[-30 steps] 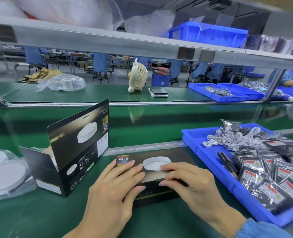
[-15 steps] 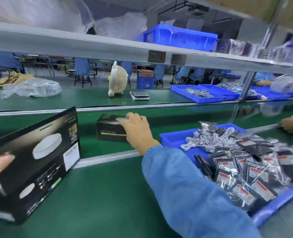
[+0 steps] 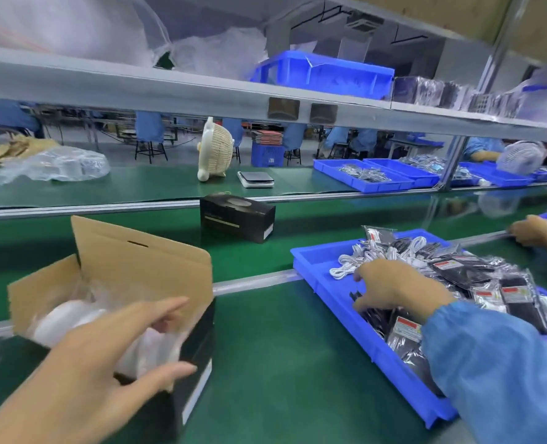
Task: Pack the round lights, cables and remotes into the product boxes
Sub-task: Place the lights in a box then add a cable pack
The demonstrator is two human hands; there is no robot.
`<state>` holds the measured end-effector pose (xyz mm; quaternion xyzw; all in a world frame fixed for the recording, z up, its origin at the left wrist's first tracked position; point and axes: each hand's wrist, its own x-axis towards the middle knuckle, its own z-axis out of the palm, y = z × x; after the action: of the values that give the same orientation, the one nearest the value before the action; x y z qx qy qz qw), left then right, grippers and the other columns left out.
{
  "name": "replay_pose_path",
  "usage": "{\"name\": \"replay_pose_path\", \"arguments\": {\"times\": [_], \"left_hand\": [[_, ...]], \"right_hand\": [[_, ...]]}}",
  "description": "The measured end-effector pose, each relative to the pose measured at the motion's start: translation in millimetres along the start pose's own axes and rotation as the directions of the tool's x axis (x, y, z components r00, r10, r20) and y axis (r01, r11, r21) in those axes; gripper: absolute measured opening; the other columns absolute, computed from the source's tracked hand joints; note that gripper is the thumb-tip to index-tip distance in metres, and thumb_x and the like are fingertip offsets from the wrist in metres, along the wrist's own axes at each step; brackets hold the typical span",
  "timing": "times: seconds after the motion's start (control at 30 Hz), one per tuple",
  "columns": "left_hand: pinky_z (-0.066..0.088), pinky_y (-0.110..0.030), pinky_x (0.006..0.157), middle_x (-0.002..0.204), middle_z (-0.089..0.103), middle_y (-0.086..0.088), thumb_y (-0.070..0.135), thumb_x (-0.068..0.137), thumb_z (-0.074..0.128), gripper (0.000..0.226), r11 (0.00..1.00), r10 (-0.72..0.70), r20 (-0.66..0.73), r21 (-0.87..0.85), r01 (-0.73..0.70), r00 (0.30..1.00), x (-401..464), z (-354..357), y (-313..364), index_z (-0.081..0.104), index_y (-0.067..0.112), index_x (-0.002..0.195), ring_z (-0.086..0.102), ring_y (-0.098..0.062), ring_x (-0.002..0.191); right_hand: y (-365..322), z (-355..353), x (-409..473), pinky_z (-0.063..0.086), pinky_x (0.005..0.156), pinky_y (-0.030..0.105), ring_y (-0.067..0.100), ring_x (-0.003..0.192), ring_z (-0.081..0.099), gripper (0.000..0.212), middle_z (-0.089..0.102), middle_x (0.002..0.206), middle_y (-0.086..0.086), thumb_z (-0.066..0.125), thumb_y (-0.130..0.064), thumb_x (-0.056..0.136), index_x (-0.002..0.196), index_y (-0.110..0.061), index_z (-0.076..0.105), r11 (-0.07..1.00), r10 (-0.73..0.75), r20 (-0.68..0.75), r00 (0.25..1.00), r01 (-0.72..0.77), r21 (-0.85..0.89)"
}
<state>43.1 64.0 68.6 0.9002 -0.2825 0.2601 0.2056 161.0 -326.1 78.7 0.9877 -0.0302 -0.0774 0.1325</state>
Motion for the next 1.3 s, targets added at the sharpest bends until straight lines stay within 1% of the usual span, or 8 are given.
{"name": "replay_pose_path", "arguments": {"times": [0.13, 0.27, 0.47, 0.73, 1.03, 1.1, 1.17, 1.3], "left_hand": [[0.046, -0.035, 0.085, 0.116, 0.056, 0.022, 0.083, 0.074, 0.056, 0.066, 0.973, 0.038, 0.163, 0.217, -0.073, 0.986, -20.1, -1.8, -44.2, 0.055, 0.042, 0.125, 0.052, -0.005, 0.104], [0.048, -0.030, 0.068, 0.092, 0.064, 0.007, 0.061, 0.086, 0.054, 0.047, 0.965, 0.096, 0.042, 0.242, -0.104, 0.994, -39.1, 19.1, -34.7, 0.072, 0.023, 0.106, 0.049, -0.016, 0.087], [0.047, -0.031, 0.049, 0.074, 0.058, 0.002, 0.036, 0.073, 0.081, 0.026, 0.962, -0.003, 0.000, 0.274, 0.003, 1.000, -17.0, 48.7, 22.8, 0.073, 0.016, 0.088, 0.051, -0.021, 0.071], [0.049, -0.049, 0.079, 0.099, 0.063, -0.010, 0.069, 0.072, 0.061, 0.066, 0.841, -0.158, 0.108, 0.536, 0.076, 0.982, -7.0, 28.4, 12.1, 0.067, 0.021, 0.117, 0.060, -0.036, 0.089], [0.053, -0.044, 0.068, 0.086, 0.060, -0.002, 0.065, 0.063, 0.079, 0.057, 0.846, -0.186, 0.178, 0.529, 0.066, 0.966, -21.1, 30.8, 10.3, 0.069, 0.026, 0.104, 0.057, -0.027, 0.065], [0.054, -0.047, 0.069, 0.088, 0.063, -0.005, 0.062, 0.057, 0.083, 0.058, 0.847, -0.176, 0.143, 0.527, 0.076, 0.974, -25.1, 33.1, 12.0, 0.070, 0.024, 0.100, 0.059, -0.029, 0.066], [0.055, -0.051, 0.071, 0.091, 0.066, -0.009, 0.059, 0.048, 0.089, 0.064, 0.847, -0.179, 0.098, 0.522, 0.103, 0.979, -25.4, 39.1, 15.9, 0.072, 0.021, 0.096, 0.062, -0.032, 0.067], [0.055, -0.054, 0.073, 0.092, 0.067, -0.014, 0.060, 0.043, 0.090, 0.076, 0.839, -0.178, 0.072, 0.532, 0.113, 0.981, -21.4, 53.2, 27.4, 0.074, 0.014, 0.101, 0.063, -0.034, 0.068]], "right_hand": [[-9.3, 12.1, -9.6, 0.045, 0.078, 0.031, 0.027, 0.109, 0.062, 0.026, 0.060, 0.121, 0.005, 0.051, -0.030, 0.095, 0.116, -0.017, 0.060, 0.966, -0.060, -0.155, 0.986, 0.018, -0.259], [-7.1, 2.1, -6.1, 0.043, 0.082, 0.032, 0.026, 0.108, 0.061, 0.045, 0.062, 0.116, 0.001, 0.042, -0.058, 0.093, 0.102, -0.020, 0.065, 0.994, 0.018, 0.045, 0.999, -0.013, -0.107], [-1.6, -9.9, 1.8, 0.049, 0.083, 0.028, 0.018, 0.088, 0.060, 0.029, 0.067, 0.092, -0.001, 0.055, -0.044, 0.084, 0.086, -0.019, 0.070, 0.998, -0.053, 0.219, 0.974, 0.042, 0.054], [-4.5, 18.4, 0.1, 0.041, 0.069, 0.027, 0.023, 0.099, 0.062, 0.018, 0.062, 0.110, 0.001, 0.057, -0.035, 0.082, 0.075, -0.021, 0.047, 0.991, 0.069, -0.129, 0.989, -0.083, -0.107], [-5.0, 22.4, 10.8, 0.048, 0.086, 0.034, 0.027, 0.107, 0.064, 0.025, 0.064, 0.117, 0.005, 0.051, -0.027, 0.096, 0.118, -0.016, 0.057, 0.943, 0.330, -0.311, 0.891, -0.327, 0.064], [-10.9, 0.0, 0.4, 0.050, 0.088, 0.037, 0.031, 0.102, 0.065, 0.028, 0.068, 0.111, 0.011, 0.051, -0.033, 0.099, 0.116, -0.014, 0.062, 0.926, 0.339, -0.440, 0.832, -0.212, 0.313], [-23.7, -32.0, -28.8, 0.053, 0.083, 0.030, 0.021, 0.090, 0.067, 0.022, 0.073, 0.102, 0.008, 0.064, -0.025, 0.092, 0.111, -0.014, 0.066, 0.802, 0.290, -0.704, 0.648, 0.237, 0.549], [-95.4, -81.7, -105.3, 0.048, 0.082, 0.015, 0.011, 0.093, 0.064, 0.024, 0.062, 0.105, -0.012, 0.071, -0.026, 0.087, 0.110, -0.026, 0.068, 0.385, -0.042, -0.967, 0.251, 0.897, 0.216]]}}
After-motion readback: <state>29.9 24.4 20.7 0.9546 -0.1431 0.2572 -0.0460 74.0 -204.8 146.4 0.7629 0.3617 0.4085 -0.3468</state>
